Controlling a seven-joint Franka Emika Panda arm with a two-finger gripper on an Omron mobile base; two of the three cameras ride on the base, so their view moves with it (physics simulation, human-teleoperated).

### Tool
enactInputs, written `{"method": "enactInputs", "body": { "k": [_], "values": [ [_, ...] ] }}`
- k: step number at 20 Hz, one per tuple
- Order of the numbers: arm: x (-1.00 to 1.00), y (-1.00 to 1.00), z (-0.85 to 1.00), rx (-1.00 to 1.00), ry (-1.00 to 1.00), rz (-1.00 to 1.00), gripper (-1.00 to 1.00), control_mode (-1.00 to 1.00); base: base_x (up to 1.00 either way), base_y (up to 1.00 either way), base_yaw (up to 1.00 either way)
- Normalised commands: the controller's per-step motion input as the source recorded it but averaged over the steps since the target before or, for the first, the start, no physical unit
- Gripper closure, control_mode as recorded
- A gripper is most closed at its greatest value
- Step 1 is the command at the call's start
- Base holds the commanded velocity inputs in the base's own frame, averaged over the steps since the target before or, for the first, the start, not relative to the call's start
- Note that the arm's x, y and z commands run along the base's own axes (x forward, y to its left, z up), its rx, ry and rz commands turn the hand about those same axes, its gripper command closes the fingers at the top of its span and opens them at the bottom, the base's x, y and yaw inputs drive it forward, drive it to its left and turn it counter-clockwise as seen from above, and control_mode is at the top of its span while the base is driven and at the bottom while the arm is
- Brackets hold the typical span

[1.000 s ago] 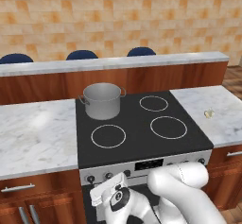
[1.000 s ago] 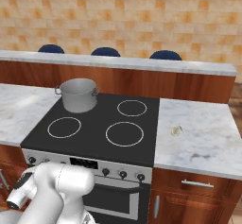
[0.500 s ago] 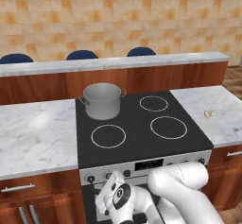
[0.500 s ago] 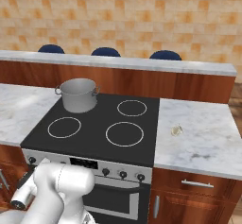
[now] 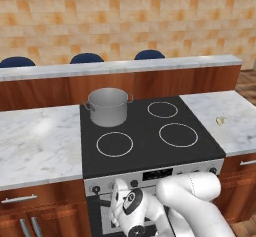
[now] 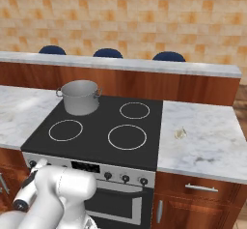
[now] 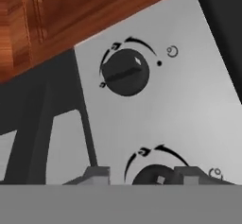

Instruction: Turn on the burner for the pot on the stove. Wait thirty seconds for the pot to heat up. Then add the garlic to the pot.

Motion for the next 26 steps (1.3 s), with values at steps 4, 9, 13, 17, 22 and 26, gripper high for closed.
{"method": "enactInputs", "body": {
  "k": [4, 9, 13, 17, 22, 26],
  "values": [
    [-0.5, -0.04, 0.16, -0.11, -0.03, 0.06, -1.0, -1.0, 0.0, 0.0, 0.0],
    [-1.0, -0.17, 0.59, -0.02, -0.12, 0.03, -1.0, -1.0, 0.0, 0.0, 0.0],
    [-0.99, -0.12, 0.99, 0.0, -0.09, 0.02, -1.0, -1.0, 0.0, 0.0, 0.0],
    [-0.62, -0.06, 1.0, 0.08, 0.0, 0.03, -1.0, -1.0, 0.0, 0.0, 0.0],
    [-0.13, -0.09, 1.0, 0.25, 0.09, 0.0, -1.0, -1.0, 0.0, 0.0, 0.0],
    [0.0, -0.15, 1.0, 0.27, 0.17, 0.01, -1.0, -1.0, 0.0, 0.0, 0.0]
  ]
}}
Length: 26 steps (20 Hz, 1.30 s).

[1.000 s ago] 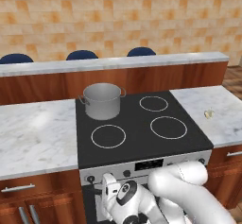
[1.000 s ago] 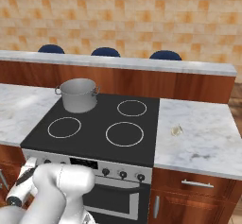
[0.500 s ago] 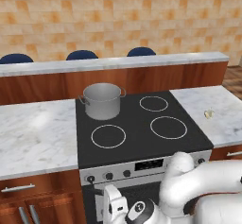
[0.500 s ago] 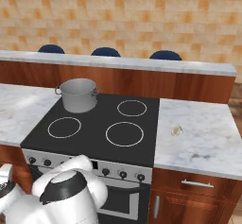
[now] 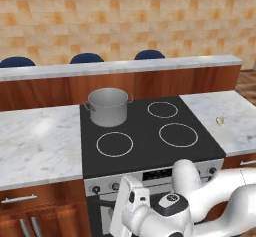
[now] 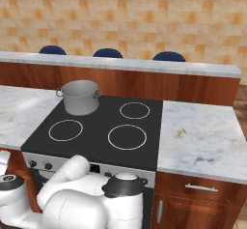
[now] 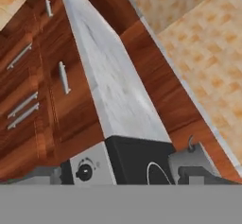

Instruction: Turn on the burner for the pot on the stove. Wait thirty seconds for the pot to heat up. Then add the garlic to the pot.

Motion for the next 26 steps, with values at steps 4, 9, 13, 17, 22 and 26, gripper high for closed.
{"method": "enactInputs", "body": {
  "k": [4, 9, 13, 17, 22, 26],
  "values": [
    [0.01, -0.12, 1.0, 0.24, 0.15, 0.01, -1.0, -1.0, 0.0, 0.0, 0.0],
    [0.0, -0.31, 1.0, 0.23, 0.09, 0.01, -1.0, -1.0, 0.0, 0.0, 0.0],
    [0.0, -0.41, 1.0, 0.21, 0.07, 0.02, -1.0, -1.0, 0.0, 0.0, 0.0],
    [0.0, -0.31, 1.0, 0.22, 0.12, 0.0, -1.0, -1.0, 0.0, 0.0, 0.0],
    [0.01, -0.63, 1.0, 0.28, 0.1, 0.0, -1.0, -1.0, 0.0, 0.0, 0.0],
    [0.2, -0.91, 0.98, 0.31, 0.11, -0.01, -1.0, -1.0, 0.0, 0.0, 0.0]
  ]
}}
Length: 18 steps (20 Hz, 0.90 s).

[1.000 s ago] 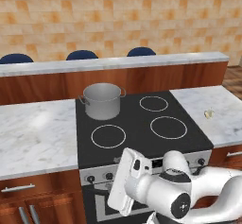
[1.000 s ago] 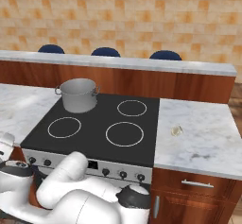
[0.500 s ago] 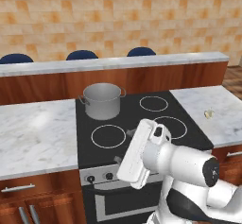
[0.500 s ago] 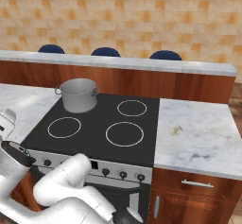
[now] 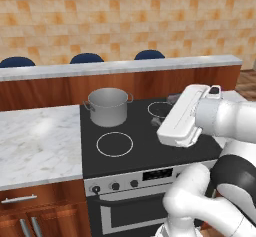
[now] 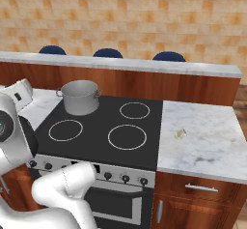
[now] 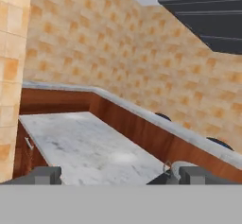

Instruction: Turn on the burner for the pot on the stove. Wait thirty seconds for the pot to heat up. Then add the garlic to the pot.

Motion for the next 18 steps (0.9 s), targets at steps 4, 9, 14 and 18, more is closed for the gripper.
{"method": "enactInputs", "body": {
  "k": [4, 9, 14, 18],
  "values": [
    [0.55, -1.0, 0.6, 0.27, 0.14, -0.13, -1.0, -1.0, 0.0, 0.0, 0.0],
    [0.85, -1.0, 0.09, 0.18, 0.16, -0.28, -1.0, -1.0, 0.0, 0.0, 0.0],
    [0.94, -1.0, 0.0, 0.06, 0.24, -0.37, -1.0, -1.0, 0.0, 0.0, 0.0],
    [0.91, -0.97, -0.01, 0.0, 0.36, -0.38, -1.0, -1.0, 0.0, 0.0, 0.0]
  ]
}}
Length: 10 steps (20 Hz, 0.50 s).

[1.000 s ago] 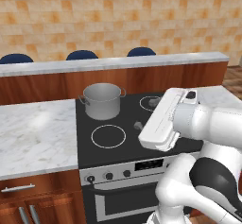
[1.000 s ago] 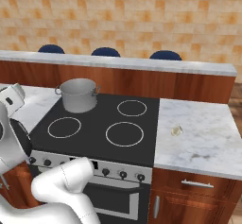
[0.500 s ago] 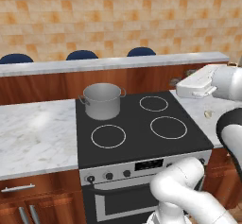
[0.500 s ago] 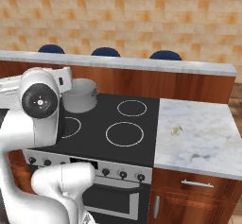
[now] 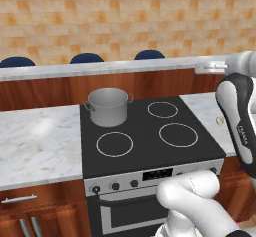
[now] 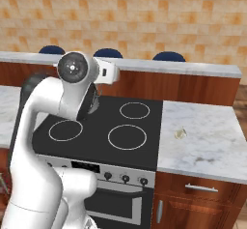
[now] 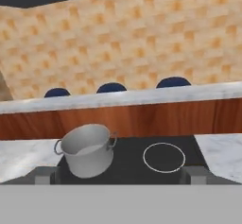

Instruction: Turn on the burner for the pot on the stove. Wait thirty seconds for the pot to heat up. Then add the garlic to the pot.

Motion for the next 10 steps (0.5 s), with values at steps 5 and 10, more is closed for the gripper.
{"method": "enactInputs", "body": {
  "k": [5, 10],
  "values": [
    [0.77, -0.92, -0.22, 0.0, 0.38, -0.33, -1.0, -1.0, 0.0, 0.0, 0.0],
    [0.55, -0.8, -0.59, 0.0, 0.37, -0.21, -1.0, -1.0, 0.0, 0.0, 0.0]
  ]
}}
